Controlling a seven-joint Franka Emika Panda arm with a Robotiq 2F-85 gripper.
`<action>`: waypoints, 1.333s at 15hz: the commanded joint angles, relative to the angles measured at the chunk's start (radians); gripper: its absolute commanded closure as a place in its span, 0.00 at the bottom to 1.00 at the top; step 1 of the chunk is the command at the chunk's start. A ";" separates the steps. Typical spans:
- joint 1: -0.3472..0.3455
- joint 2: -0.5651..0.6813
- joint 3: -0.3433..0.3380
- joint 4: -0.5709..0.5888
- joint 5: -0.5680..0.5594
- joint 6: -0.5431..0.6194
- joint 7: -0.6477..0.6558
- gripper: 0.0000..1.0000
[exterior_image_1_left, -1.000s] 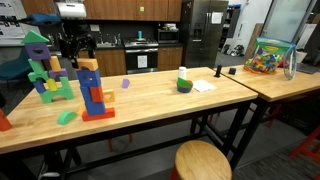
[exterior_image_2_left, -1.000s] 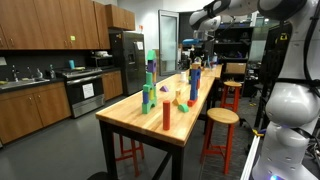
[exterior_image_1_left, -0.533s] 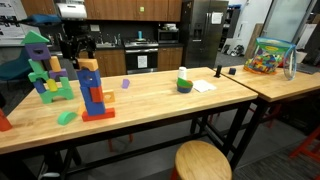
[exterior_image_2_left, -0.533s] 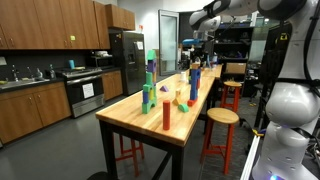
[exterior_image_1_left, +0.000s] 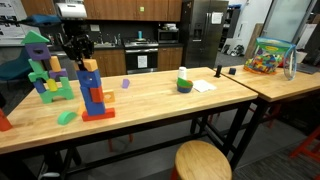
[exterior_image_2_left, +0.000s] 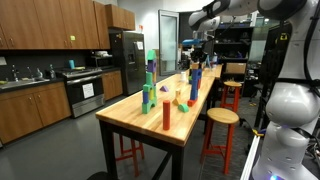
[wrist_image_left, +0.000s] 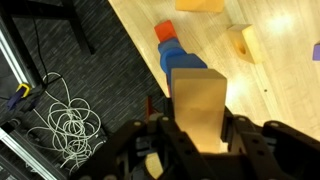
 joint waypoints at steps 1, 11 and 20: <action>0.007 0.009 0.004 0.029 -0.042 -0.047 -0.012 0.84; 0.039 0.009 0.031 0.135 -0.147 -0.065 -0.034 0.84; 0.055 0.014 0.037 0.188 -0.155 -0.041 -0.244 0.84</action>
